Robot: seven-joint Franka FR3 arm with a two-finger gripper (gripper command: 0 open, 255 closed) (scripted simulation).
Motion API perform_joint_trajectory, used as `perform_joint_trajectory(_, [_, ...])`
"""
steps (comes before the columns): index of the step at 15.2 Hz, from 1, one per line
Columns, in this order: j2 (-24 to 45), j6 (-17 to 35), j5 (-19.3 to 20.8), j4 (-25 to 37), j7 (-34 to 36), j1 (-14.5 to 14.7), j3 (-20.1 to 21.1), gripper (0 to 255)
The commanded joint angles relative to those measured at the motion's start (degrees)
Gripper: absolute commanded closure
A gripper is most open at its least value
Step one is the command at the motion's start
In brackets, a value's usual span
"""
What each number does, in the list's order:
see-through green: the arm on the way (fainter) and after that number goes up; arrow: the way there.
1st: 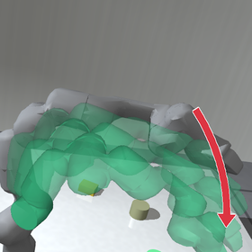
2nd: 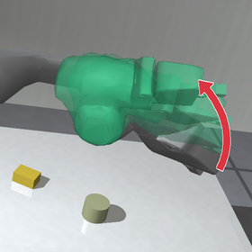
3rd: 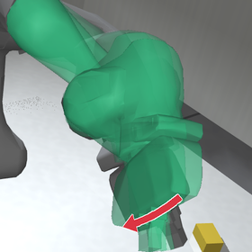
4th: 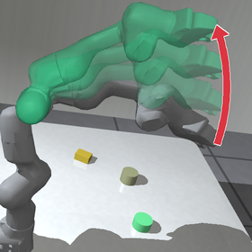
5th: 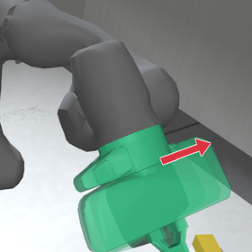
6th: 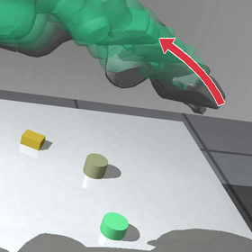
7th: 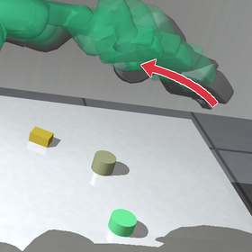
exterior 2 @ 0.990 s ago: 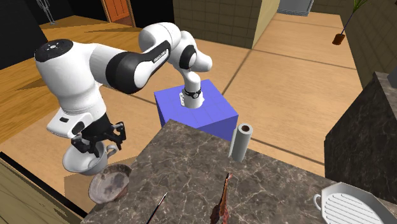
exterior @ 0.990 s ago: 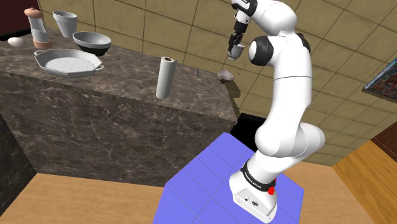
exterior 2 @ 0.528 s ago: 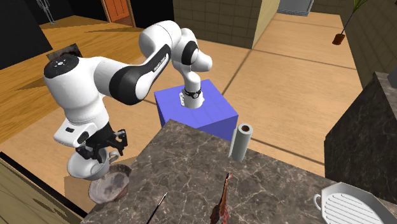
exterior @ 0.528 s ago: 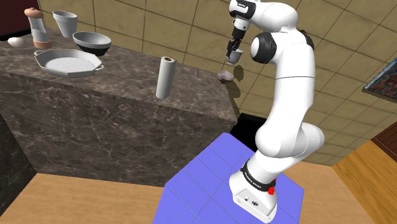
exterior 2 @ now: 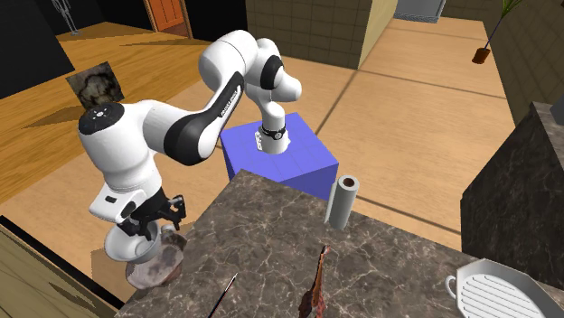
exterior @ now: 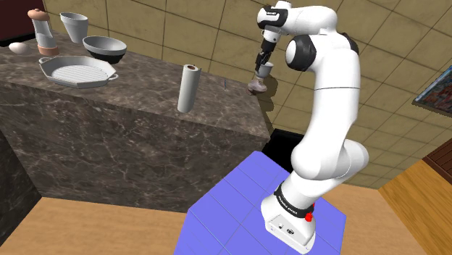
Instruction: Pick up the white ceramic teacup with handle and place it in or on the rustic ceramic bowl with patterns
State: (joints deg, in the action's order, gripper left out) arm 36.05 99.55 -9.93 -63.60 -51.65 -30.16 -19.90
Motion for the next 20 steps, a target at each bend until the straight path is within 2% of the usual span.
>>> perform_joint_trajectory(1, [-0.1, 2.1, 0.0, -2.2, -0.1, 0.3, 0.0, 255])
perform_joint_trajectory(9, [-0.1, 2.1, 0.0, -2.2, -0.1, 0.3, 0.0, 255])
perform_joint_trajectory(10, [-0.1, 2.1, 0.0, -2.2, -0.1, 0.3, 0.0, 0])
perform_joint_trajectory(15, [-0.1, 2.1, 0.0, -2.2, -0.1, 0.3, 0.0, 0])
perform_joint_trajectory(19, [0.9, -5.9, -0.1, 6.9, 0.3, -0.9, 0.0, 0])
perform_joint_trajectory(20, [0.9, -5.9, -0.1, 6.9, 0.3, -0.9, 0.0, 0])
